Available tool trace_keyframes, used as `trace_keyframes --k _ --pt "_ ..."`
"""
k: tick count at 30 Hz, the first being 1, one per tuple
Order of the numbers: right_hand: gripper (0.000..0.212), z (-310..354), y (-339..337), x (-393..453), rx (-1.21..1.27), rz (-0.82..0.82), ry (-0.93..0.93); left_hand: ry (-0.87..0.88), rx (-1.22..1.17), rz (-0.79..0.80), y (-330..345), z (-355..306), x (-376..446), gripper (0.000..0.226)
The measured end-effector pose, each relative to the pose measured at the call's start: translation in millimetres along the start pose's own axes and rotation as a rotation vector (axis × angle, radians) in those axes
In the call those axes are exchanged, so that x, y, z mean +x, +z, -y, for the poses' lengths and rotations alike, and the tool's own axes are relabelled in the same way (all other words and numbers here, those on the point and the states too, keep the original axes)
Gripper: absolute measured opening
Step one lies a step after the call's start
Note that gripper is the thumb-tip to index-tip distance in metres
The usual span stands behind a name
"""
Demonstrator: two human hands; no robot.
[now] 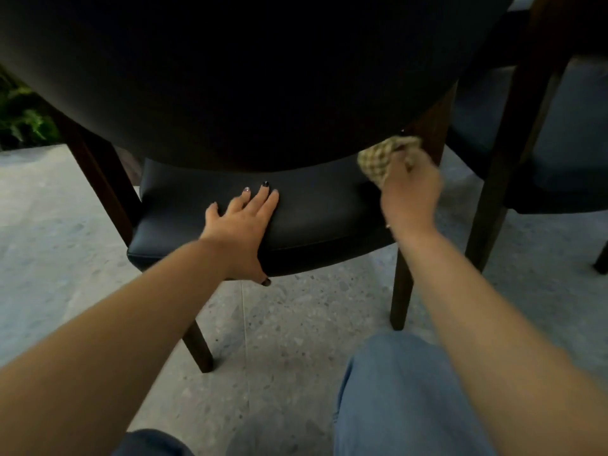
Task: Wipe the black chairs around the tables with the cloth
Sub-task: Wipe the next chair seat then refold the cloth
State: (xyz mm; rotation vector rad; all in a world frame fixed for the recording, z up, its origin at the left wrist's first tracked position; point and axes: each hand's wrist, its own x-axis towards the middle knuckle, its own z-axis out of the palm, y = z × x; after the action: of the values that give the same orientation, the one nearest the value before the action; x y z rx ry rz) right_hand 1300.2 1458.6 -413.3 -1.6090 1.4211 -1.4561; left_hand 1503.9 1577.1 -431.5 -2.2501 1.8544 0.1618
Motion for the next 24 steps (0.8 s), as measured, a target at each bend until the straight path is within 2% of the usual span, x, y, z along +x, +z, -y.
trace_keyframes --k 2,3,5,7,9,11,15,19,24 --pt "0.016 -3.0 -11.0 18.2 -0.050 -0.089 -0.122 0.061 0.006 -0.005 -2.1 18.2 -2.5 0.147" --pt "0.015 -6.3 -12.5 23.4 -0.116 -0.059 -0.186 0.069 0.015 -0.027 1.5 21.4 -4.5 0.149" --pt "0.008 -17.8 -4.3 28.5 -0.239 0.200 -0.234 0.061 0.032 -0.096 11.5 19.8 -5.9 0.152" --pt "0.032 -29.7 10.2 25.2 -0.491 0.452 -0.273 0.058 0.022 -0.134 17.5 17.7 -5.2 0.154" --pt "0.031 -32.4 20.9 23.7 -0.613 0.398 -0.295 0.055 0.012 -0.165 20.2 20.9 -4.3 0.155" --pt "0.029 -27.6 25.7 19.7 -0.603 0.328 -0.229 0.052 0.015 -0.185 20.8 22.6 -3.5 0.156" --pt "0.033 -13.2 46.5 -16.2 -0.633 0.383 -0.297 0.037 0.043 -0.223 25.4 20.5 -4.3 0.155" --pt "0.037 3.3 70.7 -57.7 -0.535 0.422 -0.325 -0.010 0.085 -0.256 26.7 18.1 -9.6 0.156" --pt "0.039 11.3 81.6 -90.5 -0.495 0.476 -0.429 -0.187 -0.013 -0.328 38.1 13.8 -29.0 0.148"
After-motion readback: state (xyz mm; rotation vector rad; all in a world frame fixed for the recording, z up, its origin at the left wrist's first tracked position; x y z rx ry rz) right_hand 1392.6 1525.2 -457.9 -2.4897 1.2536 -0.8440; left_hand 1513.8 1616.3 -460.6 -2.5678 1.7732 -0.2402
